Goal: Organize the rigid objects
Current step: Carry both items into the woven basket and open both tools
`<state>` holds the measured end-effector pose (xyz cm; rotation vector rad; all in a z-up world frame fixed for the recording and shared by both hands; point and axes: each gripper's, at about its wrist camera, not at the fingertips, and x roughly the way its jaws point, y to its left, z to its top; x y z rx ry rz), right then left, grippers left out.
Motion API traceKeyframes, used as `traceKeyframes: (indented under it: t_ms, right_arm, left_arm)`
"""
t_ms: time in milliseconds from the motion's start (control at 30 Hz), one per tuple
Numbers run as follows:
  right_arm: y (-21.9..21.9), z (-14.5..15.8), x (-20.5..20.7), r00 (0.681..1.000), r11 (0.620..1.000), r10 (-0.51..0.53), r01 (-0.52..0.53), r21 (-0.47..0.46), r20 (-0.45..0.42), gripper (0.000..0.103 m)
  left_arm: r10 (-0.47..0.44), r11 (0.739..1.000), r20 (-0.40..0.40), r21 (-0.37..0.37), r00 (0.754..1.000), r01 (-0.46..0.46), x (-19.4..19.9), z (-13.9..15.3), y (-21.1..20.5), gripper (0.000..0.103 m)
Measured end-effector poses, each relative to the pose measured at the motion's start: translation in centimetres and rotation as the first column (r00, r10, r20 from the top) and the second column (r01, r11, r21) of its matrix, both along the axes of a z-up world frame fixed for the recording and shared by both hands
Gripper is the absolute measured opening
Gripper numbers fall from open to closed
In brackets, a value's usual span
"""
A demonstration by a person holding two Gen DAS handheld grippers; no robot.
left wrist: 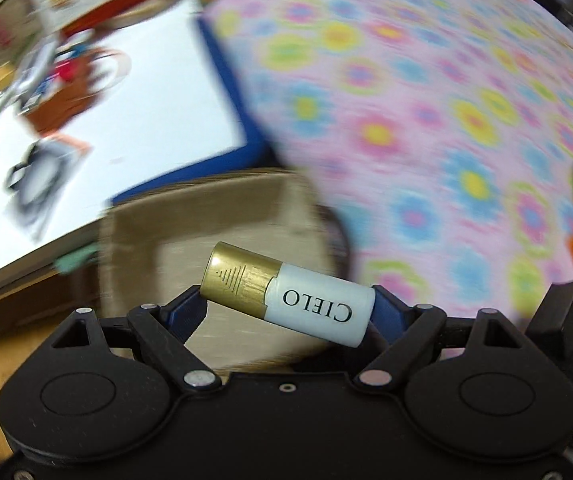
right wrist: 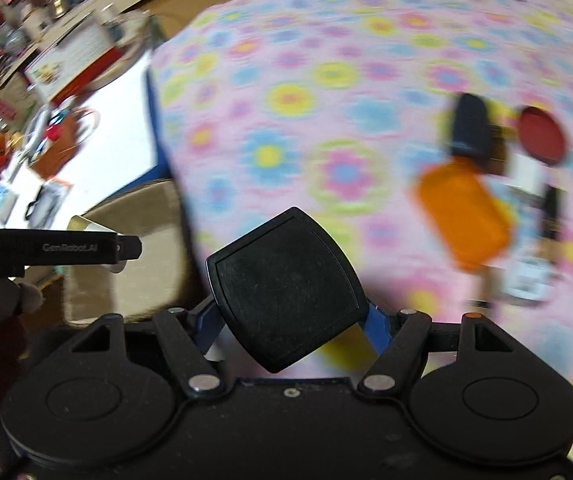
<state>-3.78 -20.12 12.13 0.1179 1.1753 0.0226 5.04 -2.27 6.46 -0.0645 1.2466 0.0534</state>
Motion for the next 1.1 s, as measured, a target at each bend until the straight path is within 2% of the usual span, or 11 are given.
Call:
traceKeyframes:
  t_ms: [233, 400, 533, 667, 1100]
  right_arm:
    - [9.0, -3.6, 3.8, 0.996, 0.999, 0.053, -0.052, 0.008, -0.067, 0.071]
    - [12.2, -5.8, 5.5, 0.992, 0.998, 0.061, -0.062, -0.01, -0.112, 0.071]
    - [13.8, -6.9, 6.5, 0.989, 0.997, 0.062, -0.067, -0.033, -0.131, 0.071]
    - [14.6, -7.9, 7.6, 0.988, 0.997, 0.062, -0.069, -0.045, -0.139, 0.071]
    - [15.7, -10.5, 9.1, 0.978, 0.995, 0.074, -0.085, -0.052, -0.193, 0.072]
  left_arm:
    - [0.137, 0.99, -0.001, 0.02, 0.991, -0.137, 0.3, -2.1, 6.6, 0.082]
    - [0.207, 0.978, 0.0, -0.026, 0.978, -0.207, 0.3, -2.9, 9.1, 0.082]
    - [0.222, 0.975, 0.003, 0.017, 0.975, -0.222, -0.2, -3.6, 9.4, 0.082]
    - [0.221, 0.975, -0.03, 0.004, 0.975, -0.221, 0.0, -4.4, 9.6, 0.083]
    - [0.263, 0.965, -0.067, 0.039, 0.963, -0.26, 0.2, -5.1, 10.0, 0.083]
